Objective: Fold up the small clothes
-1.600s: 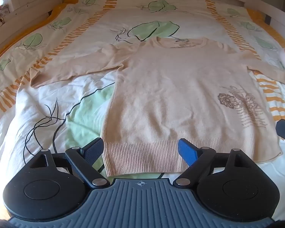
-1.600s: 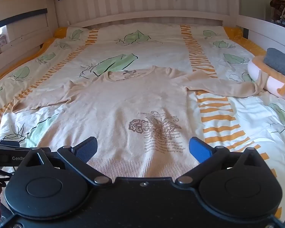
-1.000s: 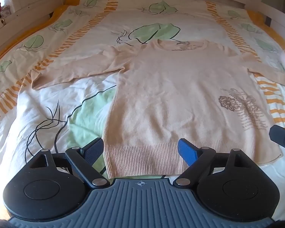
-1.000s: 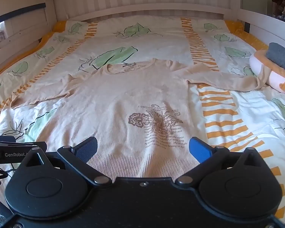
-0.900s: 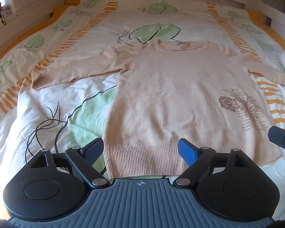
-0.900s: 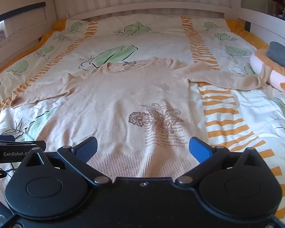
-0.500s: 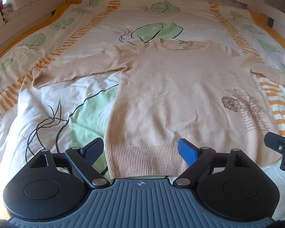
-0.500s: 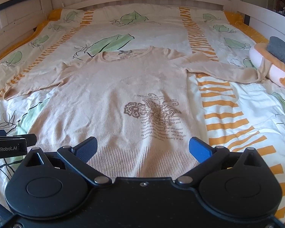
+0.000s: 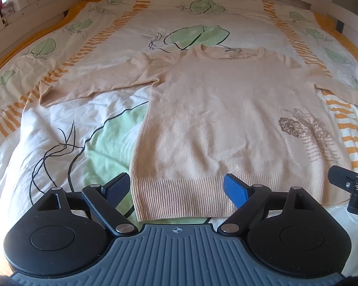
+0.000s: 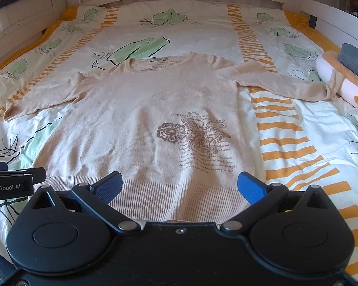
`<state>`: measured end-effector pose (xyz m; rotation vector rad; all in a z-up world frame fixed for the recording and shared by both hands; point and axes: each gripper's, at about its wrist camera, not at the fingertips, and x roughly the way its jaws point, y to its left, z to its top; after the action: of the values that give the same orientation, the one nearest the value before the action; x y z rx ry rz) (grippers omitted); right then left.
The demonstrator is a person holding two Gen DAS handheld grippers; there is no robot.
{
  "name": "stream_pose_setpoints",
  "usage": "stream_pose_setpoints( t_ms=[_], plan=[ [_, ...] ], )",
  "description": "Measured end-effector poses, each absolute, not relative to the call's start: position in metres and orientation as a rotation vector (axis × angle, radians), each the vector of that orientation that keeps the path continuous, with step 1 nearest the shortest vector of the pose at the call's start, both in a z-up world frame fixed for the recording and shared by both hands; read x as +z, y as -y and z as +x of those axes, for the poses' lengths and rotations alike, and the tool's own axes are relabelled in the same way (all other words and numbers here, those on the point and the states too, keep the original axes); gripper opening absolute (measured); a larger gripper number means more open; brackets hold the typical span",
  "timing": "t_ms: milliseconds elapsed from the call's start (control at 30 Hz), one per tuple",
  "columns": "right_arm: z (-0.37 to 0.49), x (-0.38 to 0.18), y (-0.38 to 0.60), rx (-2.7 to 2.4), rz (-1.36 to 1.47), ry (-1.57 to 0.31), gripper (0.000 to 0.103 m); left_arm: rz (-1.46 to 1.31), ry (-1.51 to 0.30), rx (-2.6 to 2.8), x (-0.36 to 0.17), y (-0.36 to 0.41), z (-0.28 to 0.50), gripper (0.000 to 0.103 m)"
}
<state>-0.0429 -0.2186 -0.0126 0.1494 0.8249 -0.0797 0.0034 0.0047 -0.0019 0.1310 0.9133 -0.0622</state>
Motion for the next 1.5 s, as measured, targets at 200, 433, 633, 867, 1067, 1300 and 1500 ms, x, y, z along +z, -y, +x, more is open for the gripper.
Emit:
stream_pose_setpoints(
  t_ms=[200,433,633,867,1067,1300,1500],
  plan=[
    [-0.042,-0.014,0.218,-0.079,0.151,-0.829,0.102,0.13,-0.913,-0.062,-0.002,-0.005,0.003,0.085],
    [-0.042,-0.014,0.218,-0.078,0.151,-0.829,0.102,0.13,-0.919,-0.066,-0.005,-0.005,0.002,0.085],
    [-0.042,-0.015,0.218,-0.077,0.153,-0.83,0.102,0.132,-0.93,-0.067,-0.006,-0.003,0.003,0.085],
    [-0.042,-0.015,0.218,-0.077,0.156,-0.828,0.102,0.132,-0.939,-0.068,-0.007,-0.002,0.003,0.085],
    [-0.041,-0.016,0.218,-0.069,0.161,-0.838,0.102,0.121,-0.942,-0.066,-0.008,-0.004,0.004,0.085],
    [-0.042,-0.013,0.218,-0.056,0.165,-0.819,0.102,0.085,-0.953,-0.087,-0.016,-0.014,0.007,0.08],
    [-0.04,-0.014,0.219,-0.045,0.163,-0.806,0.102,0.055,-0.965,-0.068,-0.026,-0.028,0.011,0.071]
  ],
)
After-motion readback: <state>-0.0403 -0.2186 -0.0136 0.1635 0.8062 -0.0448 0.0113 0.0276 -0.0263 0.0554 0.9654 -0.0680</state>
